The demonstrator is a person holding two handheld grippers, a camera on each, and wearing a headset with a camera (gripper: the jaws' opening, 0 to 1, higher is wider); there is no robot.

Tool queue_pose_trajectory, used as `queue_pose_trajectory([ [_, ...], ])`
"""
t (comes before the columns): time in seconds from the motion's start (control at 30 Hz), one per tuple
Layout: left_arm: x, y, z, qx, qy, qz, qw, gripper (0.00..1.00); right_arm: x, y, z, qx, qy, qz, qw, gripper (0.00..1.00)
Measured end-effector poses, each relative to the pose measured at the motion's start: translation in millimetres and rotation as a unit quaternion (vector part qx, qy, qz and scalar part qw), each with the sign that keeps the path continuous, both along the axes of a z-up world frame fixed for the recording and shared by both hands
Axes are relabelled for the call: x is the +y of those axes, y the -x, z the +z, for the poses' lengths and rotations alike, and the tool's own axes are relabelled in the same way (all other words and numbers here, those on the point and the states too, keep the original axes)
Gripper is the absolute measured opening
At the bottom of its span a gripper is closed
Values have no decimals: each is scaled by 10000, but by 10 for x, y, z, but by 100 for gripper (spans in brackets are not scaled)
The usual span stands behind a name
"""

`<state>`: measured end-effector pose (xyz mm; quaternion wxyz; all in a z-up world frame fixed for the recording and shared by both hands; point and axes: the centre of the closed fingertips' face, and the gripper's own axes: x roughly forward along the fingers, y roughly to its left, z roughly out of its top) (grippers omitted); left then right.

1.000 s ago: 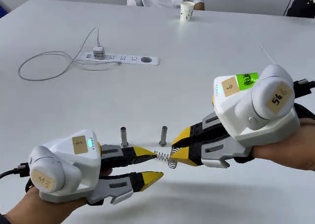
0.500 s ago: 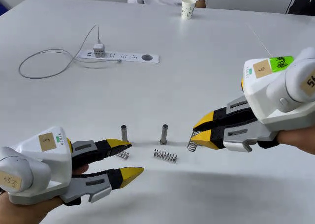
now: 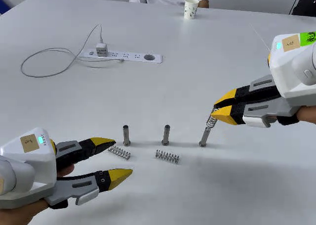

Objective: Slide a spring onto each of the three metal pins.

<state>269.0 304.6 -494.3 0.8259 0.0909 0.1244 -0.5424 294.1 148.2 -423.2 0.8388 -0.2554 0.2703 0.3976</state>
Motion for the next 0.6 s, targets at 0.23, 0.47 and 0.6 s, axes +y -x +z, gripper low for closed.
queue_pose_trajectory([
  [0.23,13,2,0,11,8,33,10000,44,-58,-91,-133,84,21,-131,9999,11],
  [0.47,47,-1,-11,37,7,76,10000,44,-78,-154,-243,166,-7,-193,9997,11],
  [0.6,61,-1,-18,41,-6,90,10000,44,-103,-180,-300,222,11,-224,9995,11],
])
